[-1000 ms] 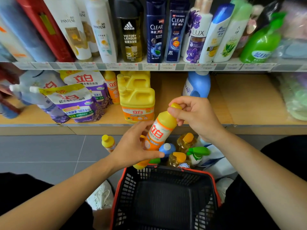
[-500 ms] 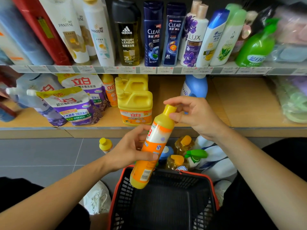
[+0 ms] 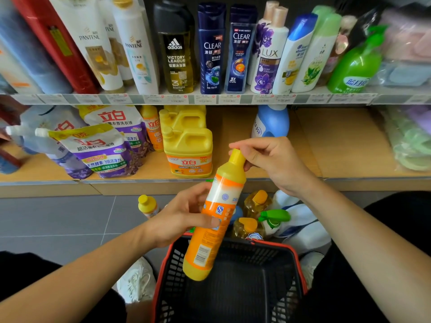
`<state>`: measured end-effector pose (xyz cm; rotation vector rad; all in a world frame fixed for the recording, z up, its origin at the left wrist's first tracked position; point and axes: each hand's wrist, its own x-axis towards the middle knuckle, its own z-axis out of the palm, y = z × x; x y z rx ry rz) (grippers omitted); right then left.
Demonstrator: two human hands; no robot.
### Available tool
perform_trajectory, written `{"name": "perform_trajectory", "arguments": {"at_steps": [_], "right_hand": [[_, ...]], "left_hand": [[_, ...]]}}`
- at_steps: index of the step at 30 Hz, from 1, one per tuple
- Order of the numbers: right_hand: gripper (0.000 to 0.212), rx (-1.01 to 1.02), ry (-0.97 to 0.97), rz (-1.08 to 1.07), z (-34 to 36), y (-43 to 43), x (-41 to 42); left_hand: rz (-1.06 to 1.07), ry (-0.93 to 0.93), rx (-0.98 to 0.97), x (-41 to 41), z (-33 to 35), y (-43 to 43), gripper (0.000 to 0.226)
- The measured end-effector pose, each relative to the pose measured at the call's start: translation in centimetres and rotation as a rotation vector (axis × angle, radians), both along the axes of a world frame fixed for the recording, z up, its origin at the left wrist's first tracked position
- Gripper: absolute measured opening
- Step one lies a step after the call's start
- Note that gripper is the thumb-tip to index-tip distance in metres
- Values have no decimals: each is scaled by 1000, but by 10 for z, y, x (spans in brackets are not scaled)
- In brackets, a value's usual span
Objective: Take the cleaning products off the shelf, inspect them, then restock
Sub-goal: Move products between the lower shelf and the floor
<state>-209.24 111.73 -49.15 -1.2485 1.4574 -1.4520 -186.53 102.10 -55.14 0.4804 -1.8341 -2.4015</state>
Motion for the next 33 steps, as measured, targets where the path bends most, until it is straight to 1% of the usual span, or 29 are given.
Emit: {"name": "perform_trajectory", "arguments": {"at_steps": [3,7,9,11,13,16,18,21,24,26,28,31,33], "right_hand": [[30,-8,-12,57,0,0,-1],[24,-13,-22,-5,-1,-1,-4],[25,-26,-48,-42,-5,-2,-4],[24,-18,-84,-66,-9,-2,0],[25,37,-96,-69,-15,-2,7],[43,132,-95,-11,-24,-2,20],[52,144,-150,2,-27,-4,26],[56,150,-233,-8,-27,-7,29],[69,191,-241,-40,-26,-7,32],[62,186,-207,-41,-24,-6,31],[53,183,-224,-54,-22,-4,28],[43,152,-301,-119,-19,-4,19],[43,107,-361,-167,-16,-4,8]], "left_hand": [[1,16,44,0,2,-3,71],[-20,26,86,0,2,-6,68],[9,36,100,0,3,-6,68],[91,42,90,-2,5,-6,68],[212,32,23,-6,9,-8,68],[397,-49,-156,-9,16,-17,68],[451,-100,-295,-9,18,-23,71],[409,-82,-536,-7,15,-24,71],[374,-28,-636,-8,8,-11,69],[384,11,-666,-9,5,-5,70],[357,15,-657,-9,4,-5,73],[233,-64,-557,-7,9,-16,75],[159,-138,-591,-2,11,-29,69]]}}
